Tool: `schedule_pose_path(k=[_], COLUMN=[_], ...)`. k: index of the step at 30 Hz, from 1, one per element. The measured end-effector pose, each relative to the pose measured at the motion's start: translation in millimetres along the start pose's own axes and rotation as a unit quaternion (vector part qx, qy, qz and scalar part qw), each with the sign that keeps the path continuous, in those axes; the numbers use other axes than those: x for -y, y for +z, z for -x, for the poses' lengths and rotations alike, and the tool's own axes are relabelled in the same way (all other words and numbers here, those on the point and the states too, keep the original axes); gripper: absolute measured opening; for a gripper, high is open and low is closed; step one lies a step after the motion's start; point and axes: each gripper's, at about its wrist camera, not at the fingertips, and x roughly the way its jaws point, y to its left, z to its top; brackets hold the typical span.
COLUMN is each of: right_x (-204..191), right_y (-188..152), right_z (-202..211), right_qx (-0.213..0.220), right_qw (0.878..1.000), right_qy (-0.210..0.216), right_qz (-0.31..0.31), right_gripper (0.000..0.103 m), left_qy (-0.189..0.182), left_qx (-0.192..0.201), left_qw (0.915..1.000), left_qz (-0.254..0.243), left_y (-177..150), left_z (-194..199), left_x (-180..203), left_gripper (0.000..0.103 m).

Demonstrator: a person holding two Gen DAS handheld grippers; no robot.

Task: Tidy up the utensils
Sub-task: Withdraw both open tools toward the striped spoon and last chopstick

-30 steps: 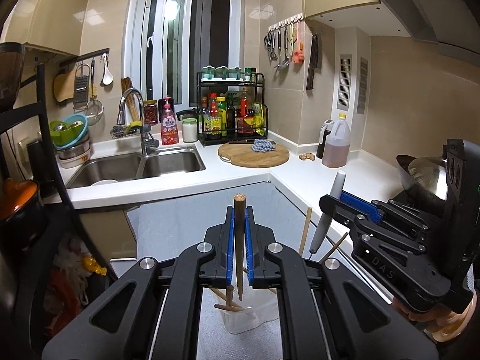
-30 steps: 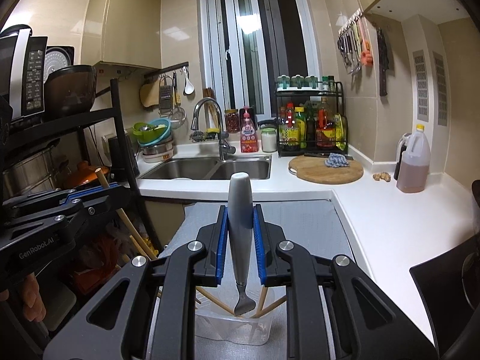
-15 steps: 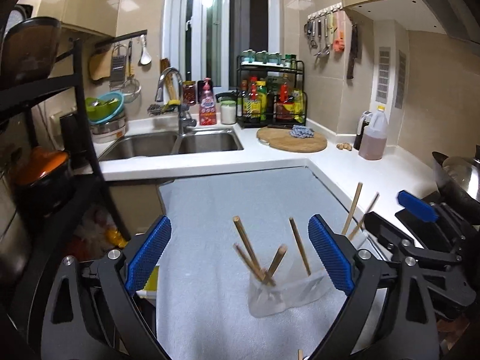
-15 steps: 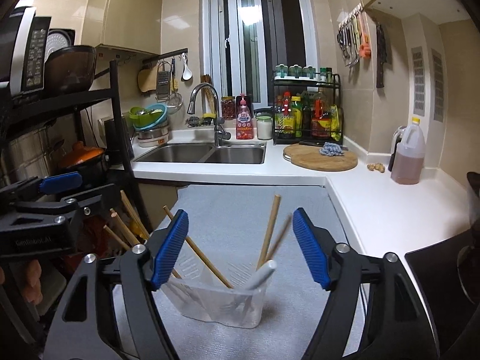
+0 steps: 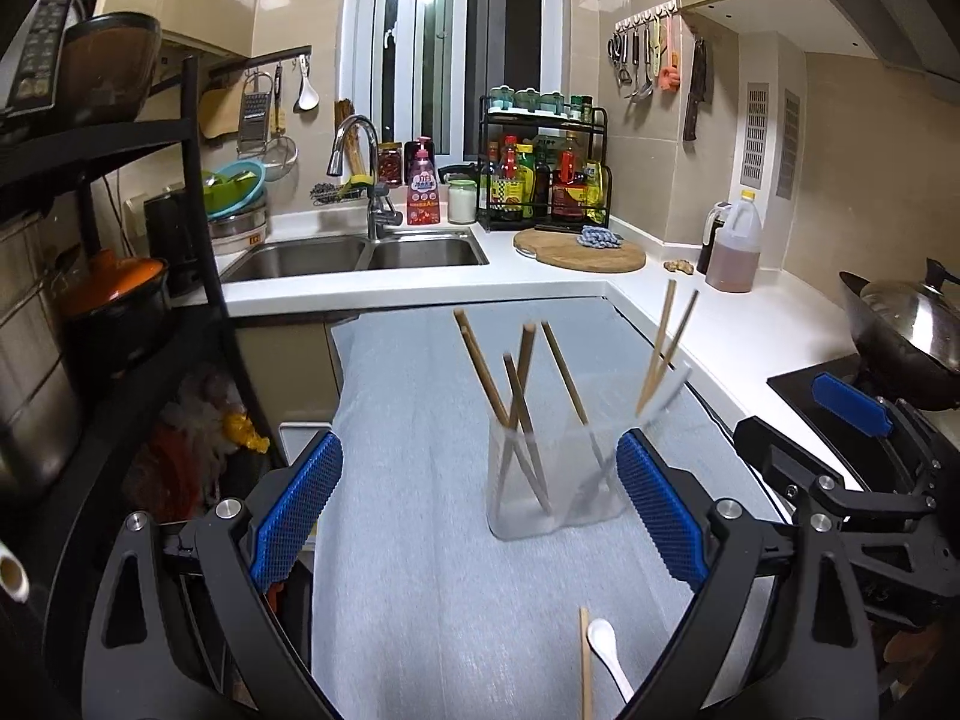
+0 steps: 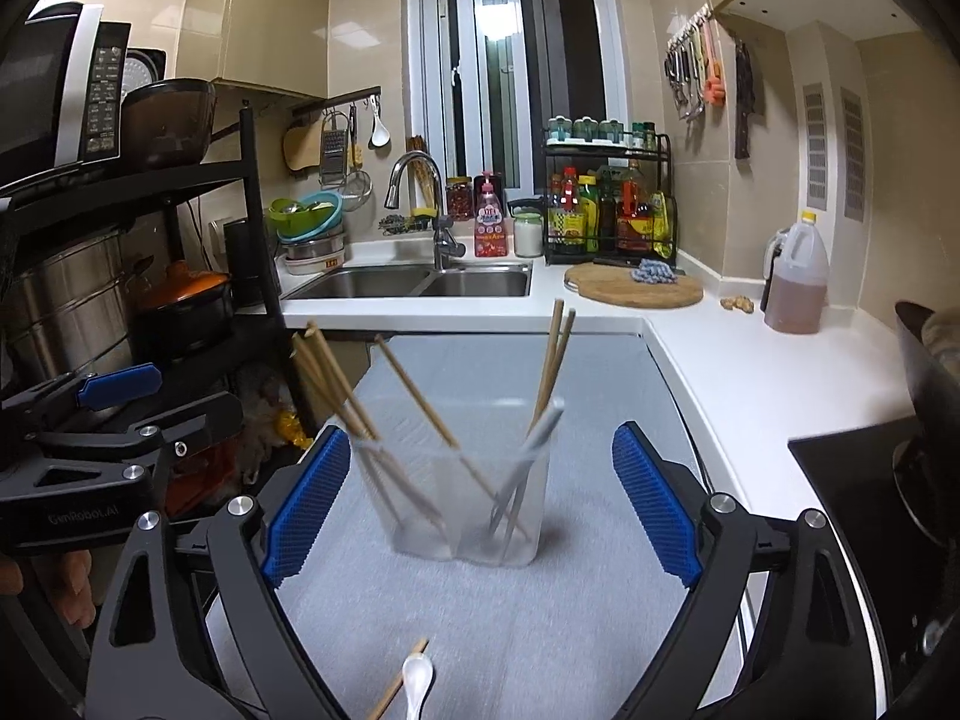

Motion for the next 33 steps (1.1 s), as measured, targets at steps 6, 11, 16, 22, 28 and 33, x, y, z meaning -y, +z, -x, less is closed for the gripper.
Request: schedule_pose_path(k=[6,11,16,22,28,33], right_x=[0,-1,-2,-8,-17,-31], right_y=[-35,-71,-119,-175,-211,-232], right_z=[36,63,77,78,72,61], right_qx=[-0.016,-0.028,-0.049,-0.081,-0.092,-0.095], right_qw=[1.0,0.999,0.997,0.995,0.995,0.995], right_qy=[-0.009,-0.025,-0.048,-0.06,-0.041,-0.008], right_qz=[-0.018,-0.033,-0.039,-0.026,-0.014,0.012], right_gripper=[0.089,0.089,0.089,0.089,0.087,0.061], left_qy=[0.008,0.009,0.014,0.024,0.037,0.043], left_qx=[0.0,-0.002,-0.02,-0.034,-0.041,-0.044], left_qw=[1.0,0.9999,0.9997,0.9991,0.998,0.9966], left_qz=[0.0,0.009,0.006,0.009,0.03,0.054], left_y=[-38,-79,-123,-171,-199,-209], left_z=[30,52,63,63,64,68], left_x=[6,7,9,3,-11,-21], left_gripper=[0.09,0.09,0.09,0.09,0.09,0.09])
